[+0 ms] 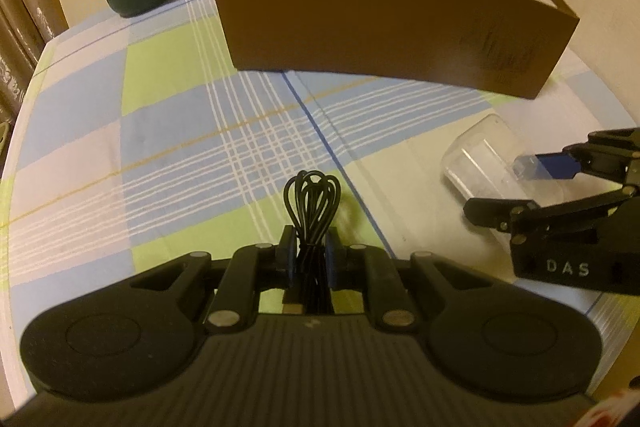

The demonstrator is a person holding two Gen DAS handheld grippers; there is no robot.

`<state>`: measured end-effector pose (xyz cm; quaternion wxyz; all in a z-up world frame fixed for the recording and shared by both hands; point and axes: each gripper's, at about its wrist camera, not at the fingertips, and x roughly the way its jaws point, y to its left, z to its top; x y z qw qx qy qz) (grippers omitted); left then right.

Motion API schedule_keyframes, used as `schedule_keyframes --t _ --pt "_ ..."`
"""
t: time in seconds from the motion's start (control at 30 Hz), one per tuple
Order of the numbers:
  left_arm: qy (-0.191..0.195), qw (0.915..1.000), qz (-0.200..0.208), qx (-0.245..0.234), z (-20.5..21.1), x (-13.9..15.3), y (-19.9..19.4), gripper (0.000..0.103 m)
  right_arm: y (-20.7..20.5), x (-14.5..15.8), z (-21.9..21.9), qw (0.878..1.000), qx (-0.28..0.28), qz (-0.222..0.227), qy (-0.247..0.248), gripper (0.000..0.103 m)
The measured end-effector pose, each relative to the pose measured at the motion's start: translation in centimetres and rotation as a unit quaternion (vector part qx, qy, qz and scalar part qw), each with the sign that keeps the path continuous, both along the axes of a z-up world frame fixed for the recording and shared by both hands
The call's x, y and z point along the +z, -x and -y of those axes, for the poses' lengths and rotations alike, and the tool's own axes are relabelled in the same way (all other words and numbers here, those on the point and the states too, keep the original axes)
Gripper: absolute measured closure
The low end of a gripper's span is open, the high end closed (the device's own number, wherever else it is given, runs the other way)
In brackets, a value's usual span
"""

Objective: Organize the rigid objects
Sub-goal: 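Lift the cable and clear container and carry both over the brown box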

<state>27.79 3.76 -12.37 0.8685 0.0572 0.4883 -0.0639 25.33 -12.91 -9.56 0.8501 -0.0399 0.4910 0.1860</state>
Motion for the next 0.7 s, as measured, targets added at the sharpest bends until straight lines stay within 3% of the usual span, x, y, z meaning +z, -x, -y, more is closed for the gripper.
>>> schedule_keyframes --t 0.7 --pt "0.001 0.9997 0.023 -0.009 1.2 3.0 -0.9 0.090 -0.2 3.3 1.3 1.000 -0.015 0.019 -0.020 0.047"
